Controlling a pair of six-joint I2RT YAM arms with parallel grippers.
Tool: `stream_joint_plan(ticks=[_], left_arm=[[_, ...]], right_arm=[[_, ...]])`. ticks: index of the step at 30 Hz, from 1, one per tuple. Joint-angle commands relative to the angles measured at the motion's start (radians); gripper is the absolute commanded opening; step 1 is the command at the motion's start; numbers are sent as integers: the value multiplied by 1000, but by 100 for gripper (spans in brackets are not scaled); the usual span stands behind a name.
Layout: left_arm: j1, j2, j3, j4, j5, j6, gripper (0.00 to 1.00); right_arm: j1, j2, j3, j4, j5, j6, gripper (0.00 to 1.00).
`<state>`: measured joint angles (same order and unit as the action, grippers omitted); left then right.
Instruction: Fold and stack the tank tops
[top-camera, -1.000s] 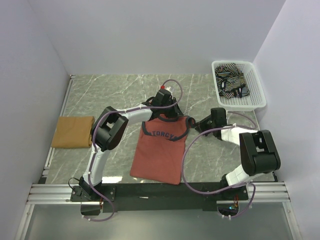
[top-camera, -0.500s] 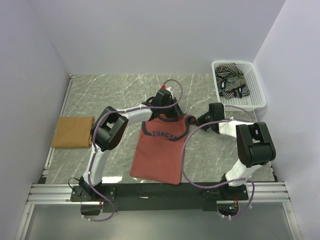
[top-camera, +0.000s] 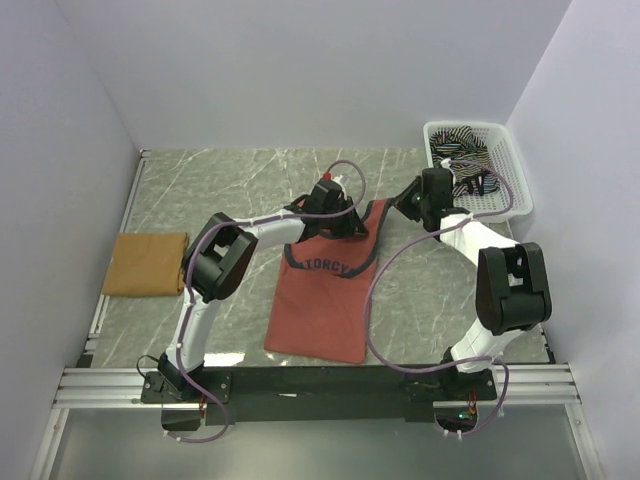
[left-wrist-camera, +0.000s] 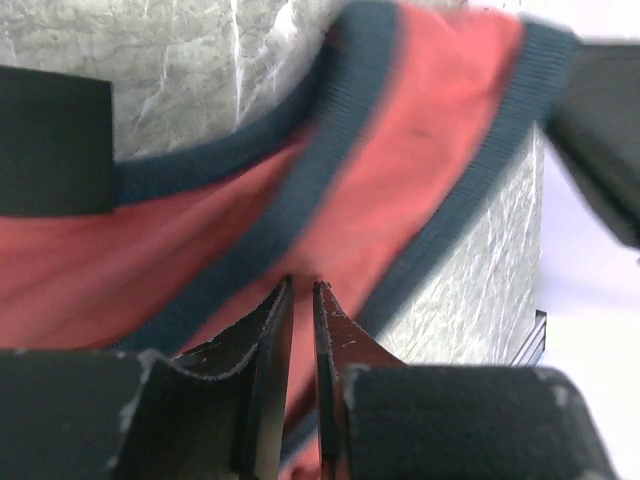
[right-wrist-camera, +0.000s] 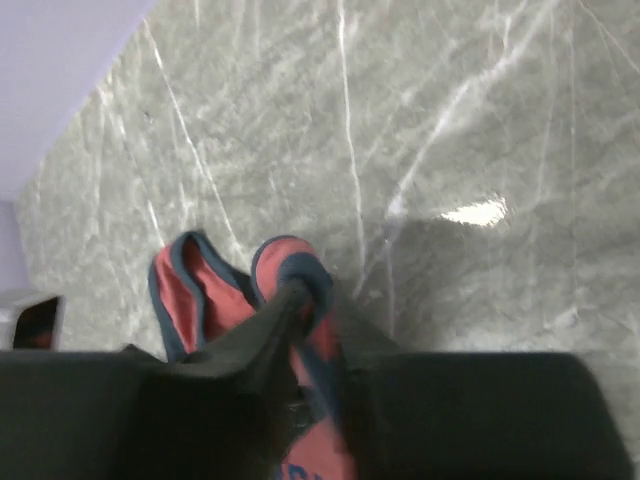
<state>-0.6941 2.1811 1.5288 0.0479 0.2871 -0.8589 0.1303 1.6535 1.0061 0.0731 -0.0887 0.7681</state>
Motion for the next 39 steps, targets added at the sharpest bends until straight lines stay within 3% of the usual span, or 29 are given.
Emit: stream_joint_plan(ticks=[1,6,16,29,39], left_arm=[[1,34,25,29,24,-5,19],[1,59,53,20,18,-9,18],[18,66,100,32,-43,-35,18],[27,252,333,-26,-12,-45,18],[31,309,347,-33,-75,-66,18]], right_arm=[[-4,25,74,-27,24,-82,38],[-6,60,129,-127,40,-92,49],[0,66,77,-161,127,-30,50],[-1,89,34,-162,159,37,27],[0,206,141,-148,109,7,25]])
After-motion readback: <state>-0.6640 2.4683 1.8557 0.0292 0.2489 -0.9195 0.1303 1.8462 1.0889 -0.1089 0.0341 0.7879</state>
